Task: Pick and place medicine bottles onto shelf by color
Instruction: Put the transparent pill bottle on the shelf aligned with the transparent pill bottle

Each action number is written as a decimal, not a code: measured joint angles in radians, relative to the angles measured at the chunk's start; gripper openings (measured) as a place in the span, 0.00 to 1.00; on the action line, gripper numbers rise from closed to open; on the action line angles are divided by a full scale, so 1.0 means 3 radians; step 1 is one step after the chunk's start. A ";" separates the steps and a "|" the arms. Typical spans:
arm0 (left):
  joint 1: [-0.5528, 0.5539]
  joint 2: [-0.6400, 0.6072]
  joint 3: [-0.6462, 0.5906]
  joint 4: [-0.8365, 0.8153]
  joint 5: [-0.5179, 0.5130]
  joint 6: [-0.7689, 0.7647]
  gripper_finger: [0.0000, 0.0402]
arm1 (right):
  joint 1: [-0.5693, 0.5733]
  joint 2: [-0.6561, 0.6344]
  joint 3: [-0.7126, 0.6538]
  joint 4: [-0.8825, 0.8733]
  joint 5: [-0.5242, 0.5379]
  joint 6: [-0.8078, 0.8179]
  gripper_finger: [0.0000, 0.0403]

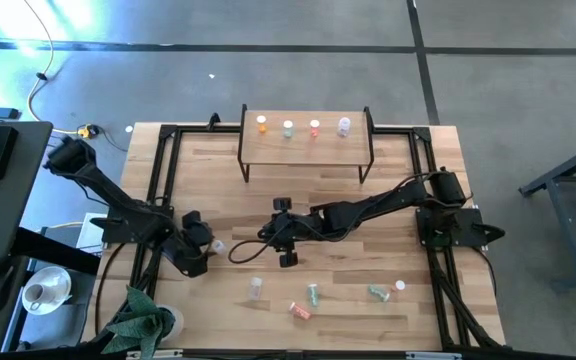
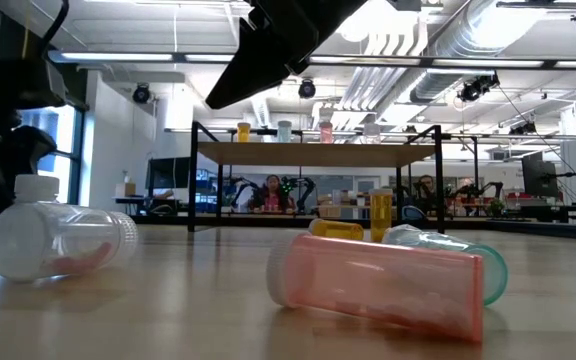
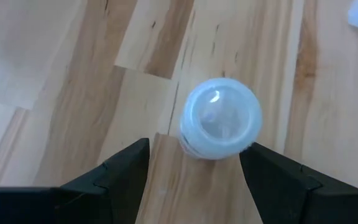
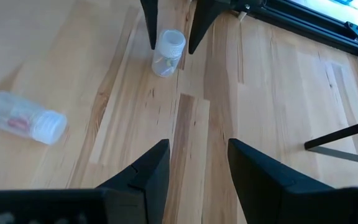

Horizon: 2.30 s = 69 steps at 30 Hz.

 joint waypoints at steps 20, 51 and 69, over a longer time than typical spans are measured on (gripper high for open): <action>0.0204 0.0658 0.0001 0.0480 -0.0149 0.0129 0.59 | 0.0001 0.0000 0.0000 -0.0061 -0.0001 0.0000 0.38; 0.0380 0.0655 0.0242 0.0975 -0.0015 0.1167 0.37 | 0.0020 0.0000 0.0000 0.0094 -0.0155 0.0228 0.38; 0.0700 0.0655 0.0857 0.0991 0.0030 0.2354 0.37 | 0.0082 0.0000 0.0000 0.0626 -0.0470 -0.0067 0.38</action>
